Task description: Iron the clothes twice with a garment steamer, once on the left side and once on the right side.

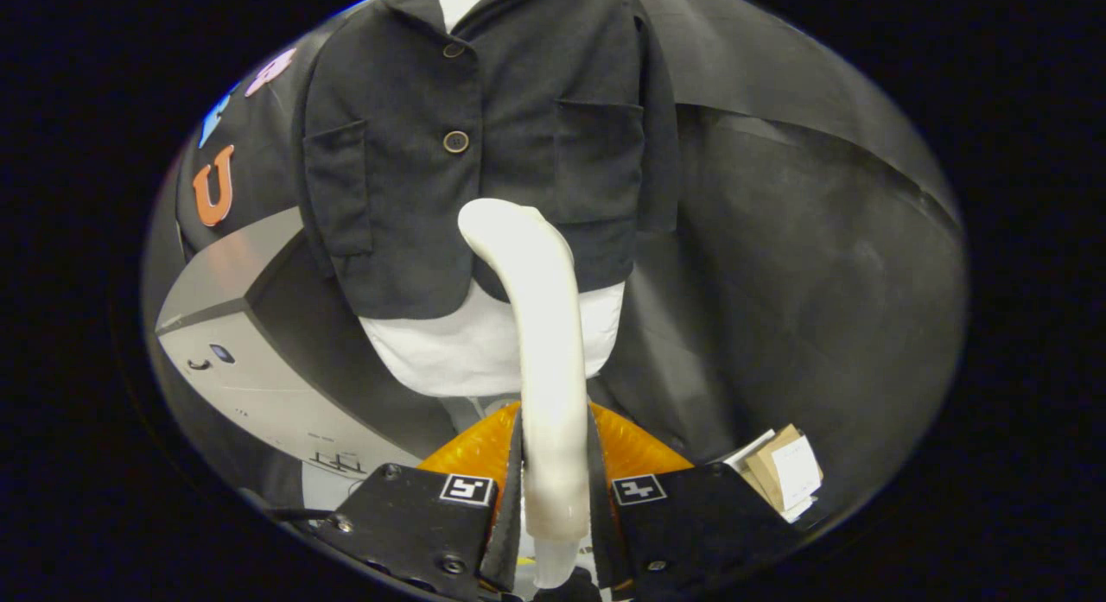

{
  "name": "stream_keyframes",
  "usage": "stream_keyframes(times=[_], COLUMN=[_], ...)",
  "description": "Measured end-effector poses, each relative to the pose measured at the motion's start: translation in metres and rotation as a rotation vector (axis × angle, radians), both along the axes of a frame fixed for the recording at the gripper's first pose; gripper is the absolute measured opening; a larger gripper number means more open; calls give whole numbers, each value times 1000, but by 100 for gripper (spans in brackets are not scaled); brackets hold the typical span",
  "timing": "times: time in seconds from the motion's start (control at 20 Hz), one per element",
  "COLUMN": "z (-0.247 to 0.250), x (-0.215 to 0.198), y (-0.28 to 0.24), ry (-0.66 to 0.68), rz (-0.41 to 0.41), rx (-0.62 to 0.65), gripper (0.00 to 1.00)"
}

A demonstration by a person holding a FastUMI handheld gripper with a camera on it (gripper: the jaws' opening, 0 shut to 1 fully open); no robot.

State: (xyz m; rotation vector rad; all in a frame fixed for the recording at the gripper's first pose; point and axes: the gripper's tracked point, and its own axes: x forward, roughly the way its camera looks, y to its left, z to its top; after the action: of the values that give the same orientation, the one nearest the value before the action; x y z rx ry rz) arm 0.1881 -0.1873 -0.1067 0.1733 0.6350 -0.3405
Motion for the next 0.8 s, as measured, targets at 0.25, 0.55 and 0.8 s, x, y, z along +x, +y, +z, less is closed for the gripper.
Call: stream_keyframes(times=[0.25,0.55,0.8], z=[-13,-22,-30], x=[-64,-144,-198], y=[50,143,216], ry=[-5,13,29], rz=[29,159,273], rx=[-3,-26,-29], gripper=[37,37,37])
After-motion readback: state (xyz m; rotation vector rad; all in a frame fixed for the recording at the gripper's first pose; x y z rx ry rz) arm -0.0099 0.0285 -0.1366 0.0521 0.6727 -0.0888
